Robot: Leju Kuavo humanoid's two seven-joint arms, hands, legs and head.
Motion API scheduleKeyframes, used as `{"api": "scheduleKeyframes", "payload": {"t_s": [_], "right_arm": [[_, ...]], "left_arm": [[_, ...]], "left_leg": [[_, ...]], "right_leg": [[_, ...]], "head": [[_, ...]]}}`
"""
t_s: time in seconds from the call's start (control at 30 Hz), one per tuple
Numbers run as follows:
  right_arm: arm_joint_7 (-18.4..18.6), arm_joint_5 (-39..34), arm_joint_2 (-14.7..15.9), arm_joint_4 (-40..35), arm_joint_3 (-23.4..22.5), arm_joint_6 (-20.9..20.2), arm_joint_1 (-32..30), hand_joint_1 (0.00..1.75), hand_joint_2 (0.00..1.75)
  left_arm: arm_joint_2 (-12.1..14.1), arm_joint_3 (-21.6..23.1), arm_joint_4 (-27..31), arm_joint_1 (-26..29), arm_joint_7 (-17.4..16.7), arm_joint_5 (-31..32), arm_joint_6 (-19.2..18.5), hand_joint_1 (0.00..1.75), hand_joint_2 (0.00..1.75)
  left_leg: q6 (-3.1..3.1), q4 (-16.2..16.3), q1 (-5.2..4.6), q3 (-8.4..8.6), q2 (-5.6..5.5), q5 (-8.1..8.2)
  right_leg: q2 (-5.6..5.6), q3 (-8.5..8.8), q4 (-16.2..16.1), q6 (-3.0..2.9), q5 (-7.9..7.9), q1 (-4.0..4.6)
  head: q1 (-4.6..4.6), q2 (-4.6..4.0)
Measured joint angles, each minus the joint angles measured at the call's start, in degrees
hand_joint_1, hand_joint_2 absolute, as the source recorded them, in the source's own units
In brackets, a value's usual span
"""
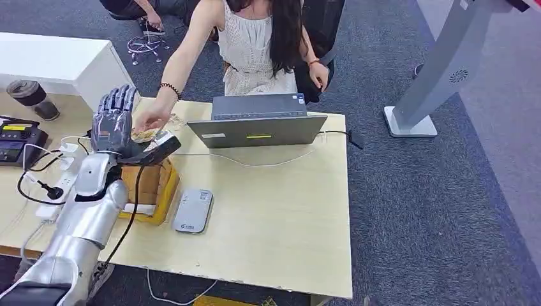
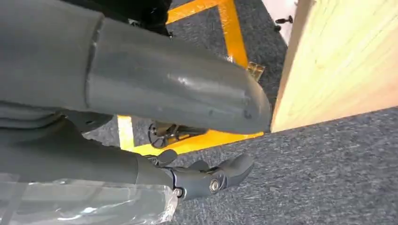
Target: Pass the card to the sensor for recognition and then transmit it.
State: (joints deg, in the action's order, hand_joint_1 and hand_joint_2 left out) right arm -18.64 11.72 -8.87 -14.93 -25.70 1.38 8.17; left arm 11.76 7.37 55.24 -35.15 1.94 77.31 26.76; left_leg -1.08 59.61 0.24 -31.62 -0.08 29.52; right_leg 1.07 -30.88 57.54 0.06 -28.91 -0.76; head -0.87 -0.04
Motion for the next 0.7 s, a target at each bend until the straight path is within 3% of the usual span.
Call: {"api": "scheduleKeyframes", "payload": {"t_s": [0.23,0.7], "right_arm": [[2.2,1.7,-0.2,0.6,0.5,0.8,0.6,0.0,0.0],[2.4,1.9,-0.2,0.9,0.9,0.6,0.5,0.0,0.0]], "left_arm": [[2.0,4.8,-5.0,-4.3,-3.8,8.5,5.1,0.0,1.75],[3.3,6.4,-6.2,-4.7,-4.8,9.2,5.2,0.0,1.75]], "left_leg": [[0.0,0.0,0.01,-0.01,0.0,0.0],[0.0,0.0,0.01,-0.03,-0.01,0.0]], "right_leg": [[0.0,0.0,0.0,0.0,0.0,0.0],[0.0,-0.01,0.0,0.0,0.0,0.0]], "head": [[0.02,0.0],[0.0,0.0]]}}
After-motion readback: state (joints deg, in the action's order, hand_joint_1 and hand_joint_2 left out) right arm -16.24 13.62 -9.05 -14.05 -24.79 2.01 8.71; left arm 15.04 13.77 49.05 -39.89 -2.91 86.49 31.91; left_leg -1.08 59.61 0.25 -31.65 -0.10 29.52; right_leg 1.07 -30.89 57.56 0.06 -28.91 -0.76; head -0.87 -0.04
